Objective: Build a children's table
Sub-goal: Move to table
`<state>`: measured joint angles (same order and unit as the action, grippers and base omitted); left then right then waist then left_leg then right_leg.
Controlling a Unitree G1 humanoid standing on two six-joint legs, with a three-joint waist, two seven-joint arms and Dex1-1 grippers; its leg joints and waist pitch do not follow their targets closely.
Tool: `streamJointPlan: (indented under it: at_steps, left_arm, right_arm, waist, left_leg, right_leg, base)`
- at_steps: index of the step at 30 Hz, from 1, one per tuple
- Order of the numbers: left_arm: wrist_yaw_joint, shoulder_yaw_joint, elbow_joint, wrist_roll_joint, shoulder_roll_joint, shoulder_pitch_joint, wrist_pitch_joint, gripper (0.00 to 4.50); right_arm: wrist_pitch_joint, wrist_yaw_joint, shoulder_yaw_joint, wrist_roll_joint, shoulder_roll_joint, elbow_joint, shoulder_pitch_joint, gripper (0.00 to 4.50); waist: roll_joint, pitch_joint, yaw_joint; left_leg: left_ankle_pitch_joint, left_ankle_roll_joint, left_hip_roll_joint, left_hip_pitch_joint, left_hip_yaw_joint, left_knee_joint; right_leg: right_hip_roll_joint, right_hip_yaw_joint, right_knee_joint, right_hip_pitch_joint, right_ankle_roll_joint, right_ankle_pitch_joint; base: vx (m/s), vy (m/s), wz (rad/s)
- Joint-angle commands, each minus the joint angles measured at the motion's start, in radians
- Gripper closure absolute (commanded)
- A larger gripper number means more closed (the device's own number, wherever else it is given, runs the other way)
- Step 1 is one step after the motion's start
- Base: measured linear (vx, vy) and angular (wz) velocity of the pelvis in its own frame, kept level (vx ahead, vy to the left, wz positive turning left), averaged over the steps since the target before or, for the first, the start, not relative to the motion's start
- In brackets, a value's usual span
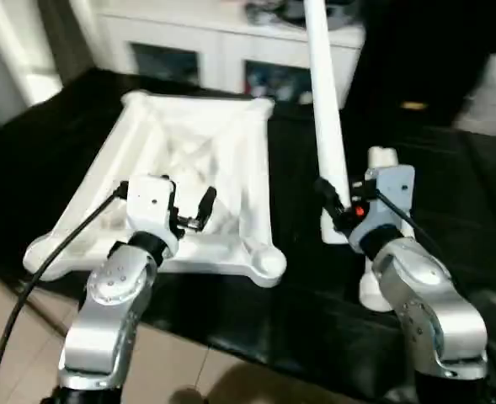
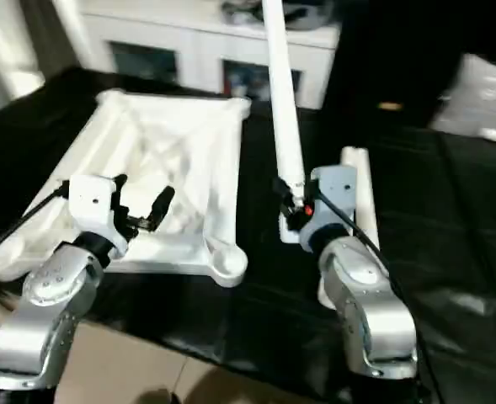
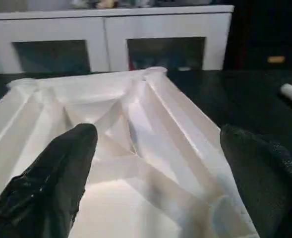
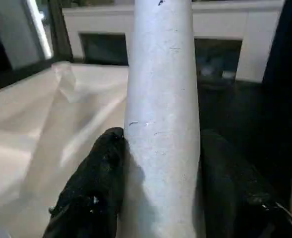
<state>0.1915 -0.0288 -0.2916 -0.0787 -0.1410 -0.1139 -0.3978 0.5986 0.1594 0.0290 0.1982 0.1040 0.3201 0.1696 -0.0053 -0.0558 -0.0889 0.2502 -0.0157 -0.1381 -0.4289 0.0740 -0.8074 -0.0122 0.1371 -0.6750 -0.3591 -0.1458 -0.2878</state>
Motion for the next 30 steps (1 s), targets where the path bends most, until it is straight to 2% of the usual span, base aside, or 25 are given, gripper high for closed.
streamJointPlan:
  at_steps: [1, 3, 4, 5, 7, 8, 9, 10, 11, 12, 13, 15, 16, 17, 18, 19, 20, 21, 22, 24, 25, 26, 28, 29, 30]
  left_arm:
    - [-0.008, -0.003, -0.015, 0.007, -0.003, -0.002, -0.014, 0.10]
    - [-0.011, -0.007, -0.017, 0.007, -0.004, 0.001, -0.017, 0.10]
    - [-0.012, -0.008, -0.018, 0.006, -0.005, 0.002, -0.018, 0.10]
    - [-0.013, -0.008, -0.017, 0.006, -0.006, 0.002, -0.018, 0.10]
    - [-0.013, -0.008, -0.016, 0.007, -0.005, 0.002, -0.017, 0.10]
    - [-0.012, -0.007, -0.017, 0.008, -0.004, 0.003, -0.018, 0.10]
    - [-0.012, -0.007, -0.018, 0.009, -0.003, 0.004, -0.018, 0.10]
    - [-0.012, -0.007, -0.019, 0.010, -0.002, 0.005, -0.019, 0.10]
    - [-0.012, -0.008, -0.020, 0.011, -0.002, 0.006, -0.019, 0.10]
    - [-0.012, -0.009, -0.021, 0.012, -0.002, 0.007, -0.020, 0.10]
    - [-0.014, -0.010, -0.024, 0.013, -0.001, 0.008, -0.022, 0.10]
    - [-0.016, -0.011, -0.027, 0.013, -0.001, 0.011, -0.023, 0.10]
    - [-0.016, -0.011, -0.027, 0.013, -0.001, 0.011, -0.023, 0.10]
    - [-0.018, -0.012, -0.030, 0.013, -0.002, 0.016, -0.023, 0.10]
    - [-0.019, -0.012, -0.032, 0.013, -0.001, 0.019, -0.024, 0.10]
    - [-0.019, -0.012, -0.033, 0.013, -0.001, 0.020, -0.025, 0.10]
    - [-0.020, -0.012, -0.034, 0.014, -0.001, 0.021, -0.025, 0.10]
    - [-0.020, -0.011, -0.036, 0.015, 0.001, 0.022, -0.026, 0.10]
    - [-0.020, -0.010, -0.037, 0.015, 0.002, 0.023, -0.026, 0.10]
    - [-0.022, -0.010, -0.038, 0.016, 0.002, 0.024, -0.027, 0.10]
    - [-0.025, -0.010, -0.039, 0.015, 0.002, 0.024, -0.029, 0.10]
    - [-0.026, -0.011, -0.039, 0.015, 0.002, 0.024, -0.029, 0.10]
    - [-0.027, -0.010, -0.038, 0.014, 0.002, 0.023, -0.030, 0.10]
    - [-0.027, -0.011, -0.036, 0.015, 0.003, 0.022, -0.029, 0.10]
    - [-0.028, -0.012, -0.036, 0.016, 0.004, 0.022, -0.029, 0.10]
  right_arm:
    - [0.008, -0.006, 0.008, -0.003, 0.002, 0.029, 0.003, 2.61]
    - [0.013, -0.007, 0.014, -0.001, 0.002, 0.029, -0.002, 2.61]
    - [0.018, -0.009, 0.016, -0.001, 0.002, 0.031, -0.004, 2.61]
    - [0.021, -0.011, 0.017, -0.001, 0.001, 0.031, -0.005, 2.61]
    - [0.023, -0.012, 0.018, -0.001, 0.002, 0.031, -0.006, 2.61]
    - [0.025, -0.016, 0.018, -0.001, 0.005, 0.031, -0.008, 2.61]
    - [0.025, -0.018, 0.017, 0.000, 0.006, 0.032, -0.010, 2.61]
    - [0.025, -0.020, 0.017, 0.000, 0.008, 0.031, -0.012, 2.61]
    - [0.025, -0.021, 0.017, 0.000, 0.009, 0.031, -0.013, 2.61]
    - [0.026, -0.020, 0.018, 0.000, 0.010, 0.032, -0.015, 2.61]
    - [0.029, -0.020, 0.018, 0.000, 0.011, 0.034, -0.016, 2.61]
    - [0.035, -0.016, 0.014, -0.005, 0.018, 0.037, -0.019, 2.61]
    - [0.035, -0.016, 0.014, -0.005, 0.018, 0.037, -0.019, 2.61]
    - [0.043, -0.017, 0.015, -0.007, 0.020, 0.039, -0.020, 2.61]
    - [0.045, -0.018, 0.017, -0.008, 0.023, 0.036, -0.020, 2.61]
    - [0.046, -0.019, 0.018, -0.009, 0.024, 0.035, -0.020, 2.61]
    - [0.049, -0.021, 0.020, -0.010, 0.025, 0.033, -0.020, 2.61]
    - [0.055, -0.025, 0.026, -0.003, 0.024, 0.031, -0.021, 2.61]
    - [0.055, -0.025, 0.026, -0.003, 0.025, 0.030, -0.021, 2.61]
    - [0.057, -0.027, 0.023, -0.008, 0.032, 0.027, -0.021, 2.61]
    - [0.059, -0.032, 0.024, -0.012, 0.037, 0.024, -0.018, 2.61]
    - [0.064, -0.035, 0.024, -0.016, 0.041, 0.023, -0.016, 2.61]
    - [0.069, -0.043, 0.030, -0.022, 0.038, 0.020, -0.014, 2.61]
    - [0.067, -0.045, 0.032, -0.025, 0.040, 0.017, -0.014, 2.61]
    - [0.066, -0.045, 0.032, -0.025, 0.042, 0.017, -0.015, 2.61]
  waist:
    - [-0.023, 0.052, -0.004]
    - [0.028, 0.080, -0.007]
    - [0.084, 0.104, 0.006]
    - [0.050, 0.115, 0.036]
    - [0.056, 0.105, 0.033]
    - [0.049, 0.089, 0.022]
    - [0.036, 0.090, 0.027]
    - [0.016, 0.084, 0.021]
    - [-0.012, 0.090, 0.024]
    - [-0.050, 0.106, -0.004]
    - [-0.056, 0.086, -0.008]
    - [-0.035, 0.073, 0.006]
    - [-0.014, 0.058, 0.023]
    - [0.039, 0.057, 0.030]
    - [0.049, 0.074, 0.043]
    - [0.061, 0.083, 0.074]
    - [0.054, 0.080, 0.068]
    - [0.050, 0.088, 0.078]
    - [0.049, 0.077, 0.068]
    - [0.013, 0.078, 0.079]
    - [0.001, 0.063, 0.051]
    - [-0.039, 0.077, 0.019]
    - [-0.055, 0.046, 0.019]
    - [-0.041, 0.053, 0.018]
    - [-0.012, 0.066, 0.009]
  left_leg:
    - [0.161, -0.053, 0.047, -0.012, 0.064, 0.005]
    - [0.112, -0.108, -0.015, 0.026, 0.046, 0.129]
    - [-0.111, -0.221, -0.312, 0.134, -0.139, 0.258]
    - [-0.444, -0.304, -0.402, 0.192, -0.188, 0.250]
    - [-0.681, -0.326, -0.273, 0.172, -0.130, 0.207]
    - [-0.611, -0.407, -0.143, 0.089, -0.017, 0.227]
    - [-0.508, -0.420, -0.112, 0.076, -0.008, 0.243]
    - [-0.284, -0.405, -0.047, 0.044, 0.018, 0.217]
    - [-0.166, -0.372, 0.031, 0.021, 0.060, 0.141]
    - [0.139, -0.215, 0.055, -0.017, 0.084, -0.012]
    - [0.164, -0.088, 0.052, -0.031, 0.080, -0.030]
    - [0.220, -0.027, 0.050, 0.015, 0.080, -0.020]
    - [0.231, -0.063, 0.035, 0.054, 0.076, 0.030]
    - [0.222, -0.095, -0.043, 0.117, 0.050, 0.135]
    - [0.129, -0.153, -0.174, 0.136, -0.050, 0.233]
    - [0.030, -0.298, -0.334, 0.125, -0.194, 0.303]
    - [-0.056, -0.312, -0.229, 0.128, -0.146, 0.251]
    - [-0.127, -0.392, -0.189, 0.129, -0.173, 0.245]
    - [-0.162, -0.449, -0.090, 0.086, -0.166, 0.256]
    - [-0.091, -0.428, -0.007, 0.073, -0.173, 0.272]
    - [-0.027, -0.352, 0.070, -0.017, -0.090, 0.177]
    - [0.102, -0.209, 0.064, -0.017, 0.036, -0.033]
    - [0.234, -0.062, 0.049, 0.015, 0.076, -0.033]
    - [0.249, -0.052, 0.042, 0.021, 0.078, -0.022]
    - [0.226, -0.086, 0.007, 0.042, 0.059, 0.081]
  right_leg:
    - [-0.127, -0.101, 0.188, 0.062, -0.215, -0.120]
    - [-0.098, -0.070, 0.212, 0.083, -0.004, -0.108]
    - [-0.059, 0.013, 0.045, -0.004, 0.198, -0.092]
    - [-0.096, -0.033, -0.143, -0.150, 0.233, -0.249]
    - [-0.100, -0.085, -0.169, -0.184, 0.170, -0.102]
    - [-0.054, -0.093, -0.078, -0.125, 0.076, 0.078]
    - [-0.047, -0.095, -0.041, -0.093, 0.020, 0.113]
    - [-0.082, -0.089, 0.053, -0.055, -0.238, 0.177]
    - [-0.101, -0.098, 0.102, -0.033, -0.357, 0.211]
    - [-0.154, -0.146, 0.146, 0.030, -0.487, 0.177]
    - [-0.142, -0.123, 0.140, 0.019, -0.424, 0.196]
    - [-0.176, -0.105, 0.186, 0.004, -0.244, -0.039]
    - [-0.180, -0.098, 0.246, 0.001, -0.095, -0.302]
    - [-0.140, -0.053, 0.291, 0.001, 0.120, -0.443]
    - [-0.083, -0.006, 0.200, -0.003, 0.194, -0.339]
    - [-0.081, -0.016, -0.091, -0.085, 0.281, -0.286]
    - [-0.071, -0.065, -0.148, -0.154, 0.181, -0.150]
    - [-0.075, -0.090, -0.149, -0.150, 0.147, -0.120]
    - [-0.045, -0.102, -0.104, -0.107, 0.080, -0.104]
    - [-0.032, -0.109, -0.006, -0.038, -0.112, -0.109]
    - [-0.128, -0.105, 0.126, 0.024, -0.371, -0.107]
    - [-0.203, -0.100, 0.207, 0.054, -0.472, -0.246]
    - [-0.159, -0.119, 0.188, 0.021, -0.372, -0.240]
    - [-0.175, -0.119, 0.191, 0.040, -0.332, -0.262]
    - [-0.165, -0.139, 0.209, 0.081, -0.211, -0.235]
  base:
    - [-0.003, -0.216, 0.06]
    - [-0.008, -0.209, 0.12]
    - [-0.015, -0.208, 0.03]
    - [-0.015, -0.208, 0.03]
    - [-0.024, -0.181, -0.05]
    - [-0.037, -0.184, 0.02]
    - [-0.057, -0.267, 0.04]
    - [-0.068, -0.324, -0.06]
    - [-0.068, -0.324, -0.06]
    - [-0.073, -0.345, -0.02]
    - [-0.082, -0.339, -0.04]
    - [-0.088, -0.318, -0.03]
    - [-0.097, -0.253, 0.12]
    - [-0.097, -0.253, 0.12]
    - [-0.105, -0.257, -0.01]
    - [-0.091, -0.235, 0.09]
    - [-0.091, -0.235, 0.09]
    - [-0.084, -0.230, 0.36]
    - [-0.105, -0.290, 0.47]
    - [-0.108, -0.318, 0.49]
    - [-0.138, -0.341, 0.58]
    - [-0.138, -0.341, 0.58]
    - [-0.119, -0.313, 0.38]
    - [-0.095, -0.317, 0.21]
    - [-0.082, -0.278, 0.11]
